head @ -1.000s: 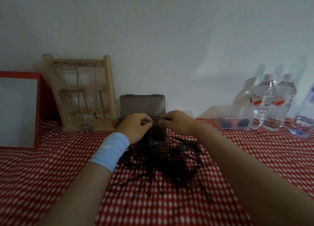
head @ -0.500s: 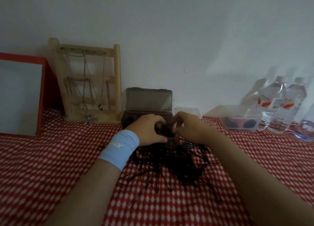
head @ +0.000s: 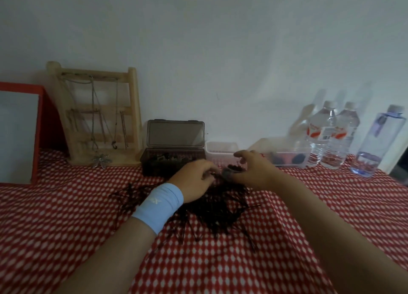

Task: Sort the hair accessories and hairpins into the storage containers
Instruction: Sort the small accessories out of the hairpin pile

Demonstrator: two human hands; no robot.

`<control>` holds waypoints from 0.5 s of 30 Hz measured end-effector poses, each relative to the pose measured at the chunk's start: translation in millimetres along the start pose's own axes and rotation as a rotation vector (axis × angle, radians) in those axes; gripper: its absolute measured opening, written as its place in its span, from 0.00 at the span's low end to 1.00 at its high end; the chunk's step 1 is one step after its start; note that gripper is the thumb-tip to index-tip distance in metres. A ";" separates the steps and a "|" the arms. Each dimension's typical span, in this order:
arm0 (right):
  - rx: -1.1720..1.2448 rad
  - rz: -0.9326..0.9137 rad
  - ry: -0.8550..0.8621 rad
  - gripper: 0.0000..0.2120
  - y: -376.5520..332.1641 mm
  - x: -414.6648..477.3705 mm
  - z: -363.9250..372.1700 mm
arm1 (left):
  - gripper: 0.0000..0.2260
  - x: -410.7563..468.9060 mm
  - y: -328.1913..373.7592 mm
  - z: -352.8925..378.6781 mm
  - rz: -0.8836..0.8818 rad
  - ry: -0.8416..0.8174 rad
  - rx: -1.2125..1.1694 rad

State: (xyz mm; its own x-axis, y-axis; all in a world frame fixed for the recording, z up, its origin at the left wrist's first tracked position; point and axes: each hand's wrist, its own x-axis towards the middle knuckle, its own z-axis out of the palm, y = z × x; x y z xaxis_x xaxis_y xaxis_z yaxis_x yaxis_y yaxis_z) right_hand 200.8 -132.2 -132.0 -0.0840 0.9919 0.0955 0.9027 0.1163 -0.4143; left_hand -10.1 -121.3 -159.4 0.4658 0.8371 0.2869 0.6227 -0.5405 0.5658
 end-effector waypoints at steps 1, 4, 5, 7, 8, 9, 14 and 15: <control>-0.034 0.036 0.008 0.39 8.0 -1.2 -3.1 | 0.16 1.5 5.2 9.3 0.026 -0.088 0.064; -0.131 0.126 0.066 0.38 30.5 -6.2 -7.6 | 0.28 5.6 14.1 39.3 -0.013 -0.402 0.380; -0.143 0.144 0.068 0.38 36.4 -6.9 -7.3 | 0.30 6.5 14.2 46.5 -0.042 -0.449 0.467; -0.142 0.169 0.046 0.38 43.0 -10.4 -5.1 | 0.30 7.4 14.3 53.1 -0.063 -0.461 0.533; -0.158 0.169 0.057 0.38 45.3 -11.8 -3.3 | 0.30 7.8 14.4 53.3 -0.063 -0.459 0.540; -0.207 0.158 0.086 0.38 45.6 -13.9 -1.7 | 0.30 8.6 13.8 52.5 -0.064 -0.460 0.542; -0.208 -0.133 0.194 0.24 15.5 -25.5 4.5 | 0.25 2.5 8.6 38.6 -0.063 -0.349 0.472; -0.148 -0.196 0.156 0.22 6.7 -26.9 6.7 | 0.24 -0.4 7.9 34.5 -0.057 -0.304 0.423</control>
State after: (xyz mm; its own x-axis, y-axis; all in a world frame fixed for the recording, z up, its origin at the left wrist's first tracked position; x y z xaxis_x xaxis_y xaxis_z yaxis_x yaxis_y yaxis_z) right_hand 206.3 -157.7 -143.4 -0.2075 0.9298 0.3040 0.9284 0.2851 -0.2385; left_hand 16.4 -128.8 -181.7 0.5457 0.8380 -0.0080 0.8229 -0.5340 0.1940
